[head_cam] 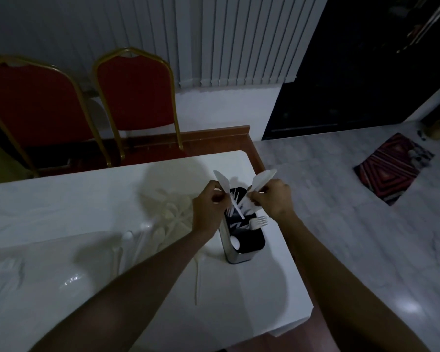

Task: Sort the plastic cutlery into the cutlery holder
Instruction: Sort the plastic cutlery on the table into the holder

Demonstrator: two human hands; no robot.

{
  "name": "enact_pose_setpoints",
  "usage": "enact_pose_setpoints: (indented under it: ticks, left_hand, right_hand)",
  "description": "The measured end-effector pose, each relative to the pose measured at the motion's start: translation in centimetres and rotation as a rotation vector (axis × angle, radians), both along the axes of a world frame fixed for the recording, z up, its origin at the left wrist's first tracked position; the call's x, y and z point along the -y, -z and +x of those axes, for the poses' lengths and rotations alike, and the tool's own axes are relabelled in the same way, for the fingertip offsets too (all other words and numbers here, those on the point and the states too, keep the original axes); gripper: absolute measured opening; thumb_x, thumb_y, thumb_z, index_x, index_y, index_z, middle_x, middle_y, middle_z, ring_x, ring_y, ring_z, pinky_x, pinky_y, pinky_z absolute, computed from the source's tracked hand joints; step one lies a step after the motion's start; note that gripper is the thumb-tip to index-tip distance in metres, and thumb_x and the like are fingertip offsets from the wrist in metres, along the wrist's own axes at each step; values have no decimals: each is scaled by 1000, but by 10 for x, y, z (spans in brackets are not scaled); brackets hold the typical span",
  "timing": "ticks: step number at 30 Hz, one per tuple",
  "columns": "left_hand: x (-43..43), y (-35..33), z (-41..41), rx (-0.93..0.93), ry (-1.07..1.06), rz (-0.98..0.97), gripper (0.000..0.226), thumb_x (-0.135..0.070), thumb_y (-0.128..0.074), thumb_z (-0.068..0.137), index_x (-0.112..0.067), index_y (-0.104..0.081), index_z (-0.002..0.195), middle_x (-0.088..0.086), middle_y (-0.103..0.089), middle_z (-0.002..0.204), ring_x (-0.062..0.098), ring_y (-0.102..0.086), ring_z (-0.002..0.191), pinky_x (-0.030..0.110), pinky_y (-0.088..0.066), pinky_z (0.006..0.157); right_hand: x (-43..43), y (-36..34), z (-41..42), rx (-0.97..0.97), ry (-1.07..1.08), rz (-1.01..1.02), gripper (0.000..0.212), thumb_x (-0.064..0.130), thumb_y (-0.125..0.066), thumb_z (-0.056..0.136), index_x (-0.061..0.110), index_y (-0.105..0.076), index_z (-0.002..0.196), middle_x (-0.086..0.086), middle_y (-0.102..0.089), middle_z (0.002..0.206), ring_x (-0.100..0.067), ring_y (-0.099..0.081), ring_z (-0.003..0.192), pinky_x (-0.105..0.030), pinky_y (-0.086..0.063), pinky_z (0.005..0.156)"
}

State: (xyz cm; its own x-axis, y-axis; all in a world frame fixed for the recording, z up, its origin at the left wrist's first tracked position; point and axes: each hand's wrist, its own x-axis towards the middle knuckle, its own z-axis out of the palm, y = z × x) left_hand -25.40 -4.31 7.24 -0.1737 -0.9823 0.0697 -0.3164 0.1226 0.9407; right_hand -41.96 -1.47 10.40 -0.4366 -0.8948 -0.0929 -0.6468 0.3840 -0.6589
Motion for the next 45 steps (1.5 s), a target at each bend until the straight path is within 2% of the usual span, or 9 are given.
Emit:
enact_pose_setpoints:
  ticks: [5,10,17,21,28,32,35,41,45]
  left_hand:
    - [5,-9,0,15,17,-158,15,-9,-64,86,-12,-52,78,-3,-63,73,8,-62,69,10,-47,64]
    - [13,0,-3,253,230,-295,6,-8,-65,84,-6,-60,81,7,-62,79,21,-62,70,35,-56,66]
    - [9,10,-2,358,318,-277,25,-10,-71,80,-9,-66,104,3,-50,113,14,-62,74,24,-57,71]
    - [7,8,-1,353,329,-259,27,-10,-71,80,-9,-65,106,2,-49,116,14,-62,76,26,-58,73]
    - [7,11,9,321,294,-301,22,-1,-65,81,-10,-67,101,4,-47,118,11,-60,72,21,-55,74]
    - [8,9,20,247,271,-311,23,3,-64,81,-9,-68,100,5,-48,117,6,-58,82,4,-48,79]
    - [9,8,30,210,261,-309,28,3,-64,81,-11,-67,106,3,-48,116,9,-59,89,11,-51,84]
    - [14,14,55,204,235,-294,29,4,-61,83,-11,-65,106,2,-49,114,10,-60,91,13,-50,86]
    - [14,27,89,222,173,-243,24,5,-60,84,-10,-67,102,3,-54,109,9,-60,86,13,-51,82]
  right_hand:
    - [3,2,-16,60,-88,52,28,13,-83,73,1,-71,95,-5,-69,81,-19,-69,62,-20,-57,54]
    - [12,14,-17,-23,-245,134,27,19,-86,69,8,-71,88,-10,-73,92,-20,-69,79,-30,-57,68]
    - [11,16,-16,-22,-345,177,40,20,-89,63,9,-72,97,-6,-73,99,-16,-65,84,-23,-51,74]
    - [8,13,-12,-4,-369,111,43,28,-87,65,13,-69,101,-3,-72,96,-15,-66,82,-31,-56,79]
    - [-1,15,-5,-6,-236,-34,26,37,-70,85,11,-67,85,-6,-68,74,-21,-63,69,-33,-52,65]
    - [-10,14,-1,29,-246,-65,29,40,-68,84,11,-71,86,-5,-72,82,-20,-67,73,-40,-57,73]
    - [-14,8,5,54,-190,-182,19,33,-72,84,17,-72,94,5,-73,87,-7,-67,78,-23,-55,71]
    - [-16,11,19,-167,-129,-302,19,38,-61,88,25,-71,97,6,-72,101,-14,-60,94,-41,-52,82]
    - [-14,-1,58,-157,-122,-526,16,24,-61,88,16,-69,99,2,-67,99,-14,-58,89,-25,-47,79]
